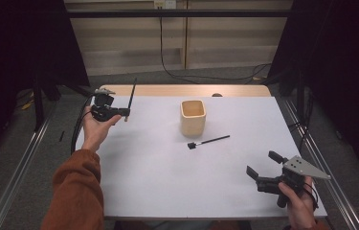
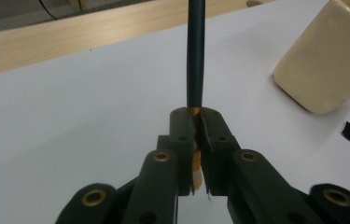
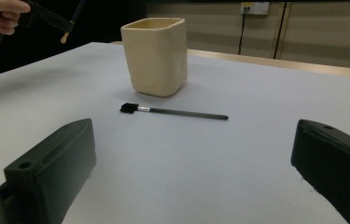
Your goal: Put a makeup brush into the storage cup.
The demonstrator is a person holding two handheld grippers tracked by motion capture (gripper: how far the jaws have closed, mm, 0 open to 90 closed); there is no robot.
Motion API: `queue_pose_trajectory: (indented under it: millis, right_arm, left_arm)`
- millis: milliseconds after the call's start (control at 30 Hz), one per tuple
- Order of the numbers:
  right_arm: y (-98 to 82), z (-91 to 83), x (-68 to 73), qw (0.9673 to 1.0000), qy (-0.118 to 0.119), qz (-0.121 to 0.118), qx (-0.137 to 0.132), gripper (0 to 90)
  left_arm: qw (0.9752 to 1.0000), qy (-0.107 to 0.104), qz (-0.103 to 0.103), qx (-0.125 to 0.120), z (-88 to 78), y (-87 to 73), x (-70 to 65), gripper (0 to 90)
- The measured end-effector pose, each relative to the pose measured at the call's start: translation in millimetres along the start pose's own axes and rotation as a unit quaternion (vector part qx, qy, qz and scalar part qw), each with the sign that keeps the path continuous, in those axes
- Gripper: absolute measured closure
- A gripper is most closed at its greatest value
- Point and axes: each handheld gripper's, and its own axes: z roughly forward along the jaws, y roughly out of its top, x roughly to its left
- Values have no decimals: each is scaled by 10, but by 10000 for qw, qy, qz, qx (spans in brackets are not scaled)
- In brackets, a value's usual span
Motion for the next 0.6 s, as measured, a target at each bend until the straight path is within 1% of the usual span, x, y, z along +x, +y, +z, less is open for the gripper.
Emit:
queue_pose_trajectory:
  millis: [33, 67, 167, 200, 233, 267, 333, 367, 400, 433, 600]
  right_arm:
    - [1, -1, -1, 10000, -1, -1, -7, 0]
    - [0, -3, -2, 10000, 0, -4, -1, 0]
    - [0, -2, -2, 10000, 9, -23, 1, 0]
    - [-1, -3, 0, 10000, 14, -25, 11, 0]
    - [-2, -4, -3, 10000, 26, -64, 22, 0]
    - [-1, -4, 1, 10000, 18, -36, 12, 0]
    - [-2, -6, 1, 10000, 10, -21, 11, 0]
    - [-2, -7, 0, 10000, 8, -21, 12, 0]
    - [-2, -8, 0, 10000, 8, -22, 10, 0]
    - [-2, -9, 2, 10000, 9, -6, 3, 0]
    - [-2, -12, -1, 10000, -3, -14, -4, 0]
  left_arm:
    - [10000, -31, 4, -69, -9, 0, -14, 843]
    - [9999, 4, 44, -148, -16, 2, -32, 843]
    - [9993, -35, 128, -344, -29, 2, -77, 843]
    - [9993, -35, 128, -344, -29, 2, -77, 843]
    - [9988, -30, 184, -459, -35, -5, -86, 843]
    - [9985, -21, 169, -520, -35, -13, -91, 843]
    - [9983, -10, 166, -567, -38, -21, -88, 843]
    - [9974, 15, 163, -702, -52, -43, -82, 843]
    - [9969, -3, 158, -769, -62, -54, -80, 843]
    - [9966, -56, 119, -811, -70, -62, -81, 843]
    - [9955, -60, 177, -934, -97, -70, -97, 843]
